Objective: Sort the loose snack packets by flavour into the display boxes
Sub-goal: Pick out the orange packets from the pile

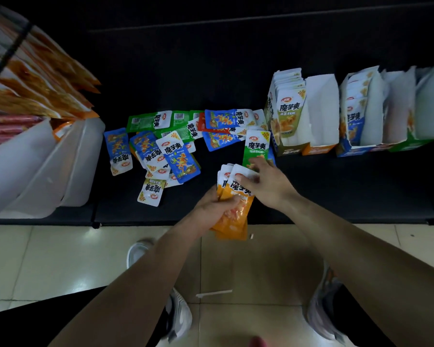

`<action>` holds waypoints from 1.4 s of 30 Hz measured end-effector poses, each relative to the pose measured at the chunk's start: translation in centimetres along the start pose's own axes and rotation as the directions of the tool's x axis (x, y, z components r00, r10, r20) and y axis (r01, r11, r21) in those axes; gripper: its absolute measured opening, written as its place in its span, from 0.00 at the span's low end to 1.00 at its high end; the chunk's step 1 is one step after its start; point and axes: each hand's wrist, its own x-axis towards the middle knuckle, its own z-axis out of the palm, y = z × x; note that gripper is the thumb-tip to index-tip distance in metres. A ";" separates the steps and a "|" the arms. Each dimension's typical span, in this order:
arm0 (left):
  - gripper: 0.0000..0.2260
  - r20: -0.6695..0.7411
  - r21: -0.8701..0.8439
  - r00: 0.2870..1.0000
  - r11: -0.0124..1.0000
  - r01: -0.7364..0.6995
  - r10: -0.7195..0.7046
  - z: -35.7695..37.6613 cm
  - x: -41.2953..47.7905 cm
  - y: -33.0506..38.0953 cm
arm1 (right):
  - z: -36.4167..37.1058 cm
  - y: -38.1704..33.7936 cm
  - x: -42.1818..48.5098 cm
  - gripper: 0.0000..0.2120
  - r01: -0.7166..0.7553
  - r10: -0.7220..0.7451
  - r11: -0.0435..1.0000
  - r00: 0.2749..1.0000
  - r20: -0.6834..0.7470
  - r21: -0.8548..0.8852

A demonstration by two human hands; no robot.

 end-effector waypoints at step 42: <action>0.27 -0.171 0.547 0.814 0.741 -0.390 0.555 18.7 17.0 19.8 | -16.4 11.1 3.1 0.19 -0.169 0.242 0.940 0.943 -0.229 0.295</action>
